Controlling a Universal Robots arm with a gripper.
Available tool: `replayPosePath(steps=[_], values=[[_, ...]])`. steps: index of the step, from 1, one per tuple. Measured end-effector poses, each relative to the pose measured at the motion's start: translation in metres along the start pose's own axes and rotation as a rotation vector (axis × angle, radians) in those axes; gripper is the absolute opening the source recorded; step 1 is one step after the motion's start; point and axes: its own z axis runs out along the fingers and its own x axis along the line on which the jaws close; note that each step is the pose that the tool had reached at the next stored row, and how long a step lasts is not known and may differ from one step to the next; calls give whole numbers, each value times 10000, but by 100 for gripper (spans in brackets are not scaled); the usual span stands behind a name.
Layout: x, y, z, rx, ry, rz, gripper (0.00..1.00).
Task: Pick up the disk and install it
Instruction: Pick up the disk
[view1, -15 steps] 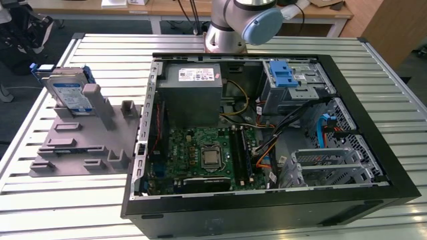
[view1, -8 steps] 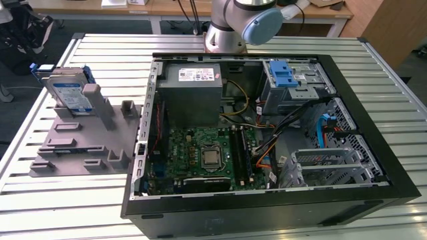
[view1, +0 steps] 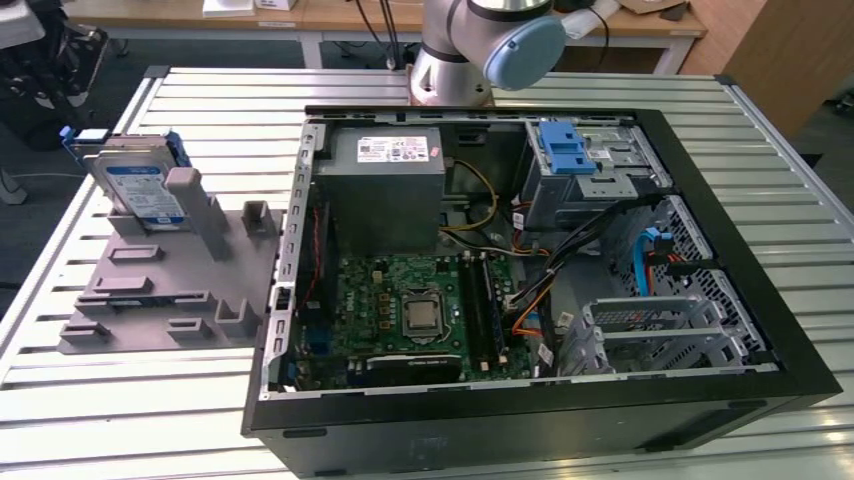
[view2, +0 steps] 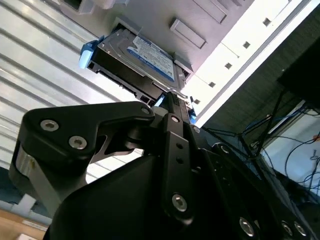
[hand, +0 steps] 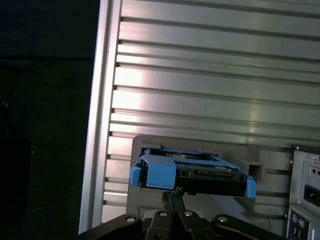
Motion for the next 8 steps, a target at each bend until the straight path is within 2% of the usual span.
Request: replayPosePath(steps=[8], values=[[0, 0, 6, -19, 15, -1389, 11]])
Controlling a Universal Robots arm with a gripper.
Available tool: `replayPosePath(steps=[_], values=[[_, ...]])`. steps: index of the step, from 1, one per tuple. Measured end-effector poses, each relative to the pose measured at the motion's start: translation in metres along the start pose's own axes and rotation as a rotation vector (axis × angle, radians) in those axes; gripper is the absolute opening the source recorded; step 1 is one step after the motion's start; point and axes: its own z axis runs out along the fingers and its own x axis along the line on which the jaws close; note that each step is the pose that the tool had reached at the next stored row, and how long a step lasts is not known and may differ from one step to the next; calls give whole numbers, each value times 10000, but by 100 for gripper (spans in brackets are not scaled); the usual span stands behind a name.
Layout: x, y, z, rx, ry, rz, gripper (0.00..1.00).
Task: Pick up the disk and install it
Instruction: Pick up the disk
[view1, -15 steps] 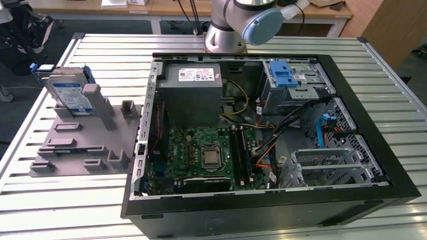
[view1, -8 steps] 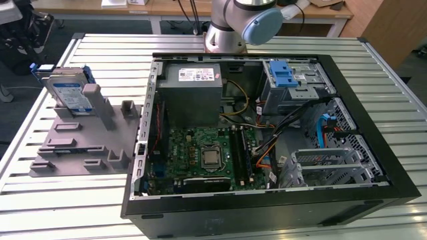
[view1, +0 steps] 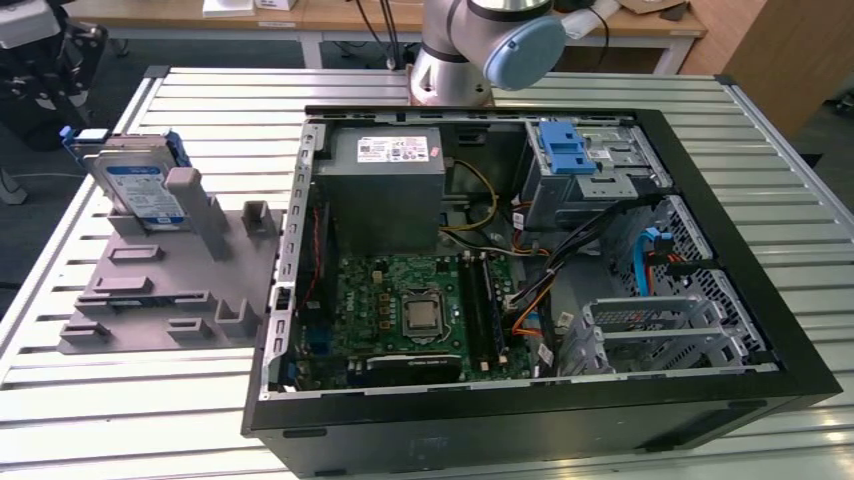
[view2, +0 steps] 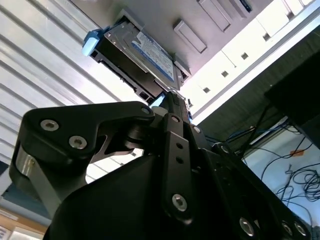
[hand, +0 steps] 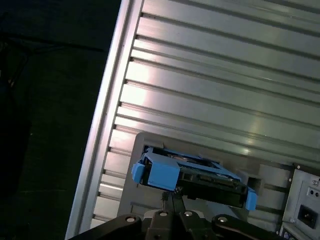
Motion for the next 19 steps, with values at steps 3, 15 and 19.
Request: replayPosePath(steps=[3, 15, 19], values=[[0, 0, 0, -2, 2, -147, 11], [0, 0, 2, -17, 14, -1244, 11], [0, 0, 4, -27, 22, -1962, 11]])
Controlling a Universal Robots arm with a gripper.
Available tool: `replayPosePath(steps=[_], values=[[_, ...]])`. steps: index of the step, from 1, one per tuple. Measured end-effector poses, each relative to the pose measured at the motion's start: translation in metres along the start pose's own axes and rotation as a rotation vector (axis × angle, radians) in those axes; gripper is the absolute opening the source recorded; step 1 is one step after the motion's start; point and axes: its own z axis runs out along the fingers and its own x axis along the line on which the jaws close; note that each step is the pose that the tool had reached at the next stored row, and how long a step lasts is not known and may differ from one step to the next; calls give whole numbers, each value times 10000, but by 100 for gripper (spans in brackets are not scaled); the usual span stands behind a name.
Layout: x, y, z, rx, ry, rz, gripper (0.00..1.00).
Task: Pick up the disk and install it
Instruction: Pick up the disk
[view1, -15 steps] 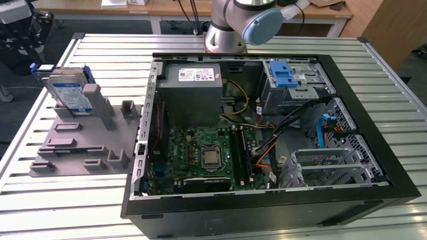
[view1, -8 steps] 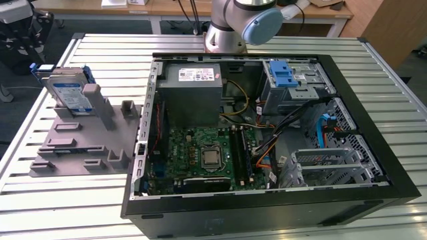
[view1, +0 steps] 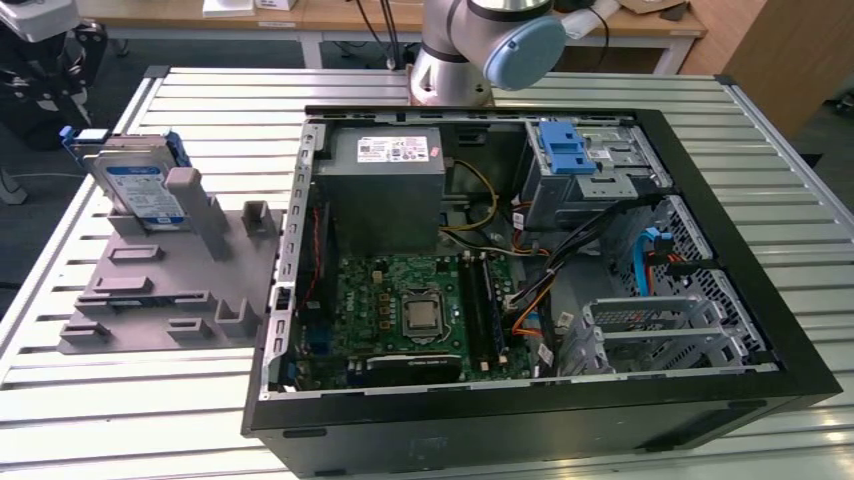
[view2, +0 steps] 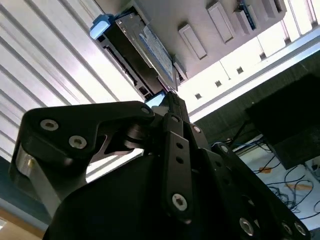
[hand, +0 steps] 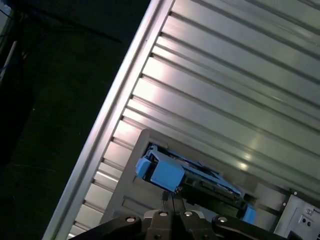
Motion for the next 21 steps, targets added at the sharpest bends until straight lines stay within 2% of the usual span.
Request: replayPosePath(steps=[21], values=[[0, 0, 8, -52, 44, -3825, 11]])
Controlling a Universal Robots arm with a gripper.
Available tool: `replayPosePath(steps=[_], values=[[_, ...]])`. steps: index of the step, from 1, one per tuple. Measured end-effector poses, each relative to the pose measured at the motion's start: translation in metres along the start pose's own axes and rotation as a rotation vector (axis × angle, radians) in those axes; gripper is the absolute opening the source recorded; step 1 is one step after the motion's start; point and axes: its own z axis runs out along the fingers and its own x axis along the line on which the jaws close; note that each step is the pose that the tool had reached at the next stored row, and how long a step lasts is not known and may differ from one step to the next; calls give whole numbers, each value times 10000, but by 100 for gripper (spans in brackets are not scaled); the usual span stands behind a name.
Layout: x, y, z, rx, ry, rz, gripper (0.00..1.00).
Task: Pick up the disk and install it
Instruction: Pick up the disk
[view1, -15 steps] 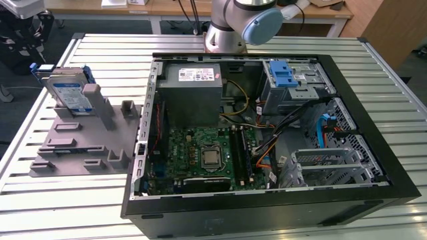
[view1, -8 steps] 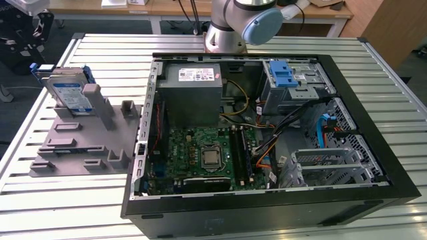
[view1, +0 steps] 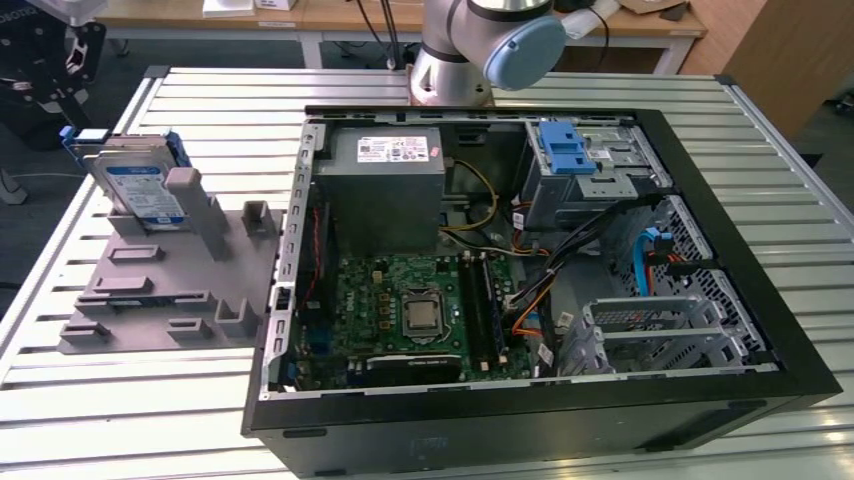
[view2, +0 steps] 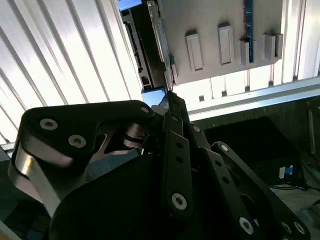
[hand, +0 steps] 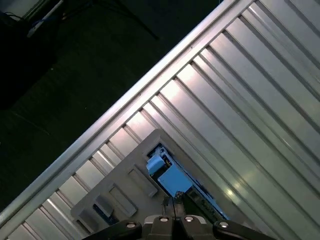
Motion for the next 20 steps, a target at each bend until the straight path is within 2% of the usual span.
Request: replayPosePath(steps=[14, 20], values=[[0, 0, 3, -32, 26, -2320, 11], [0, 0, 6, -66, 10, -3259, 11]])
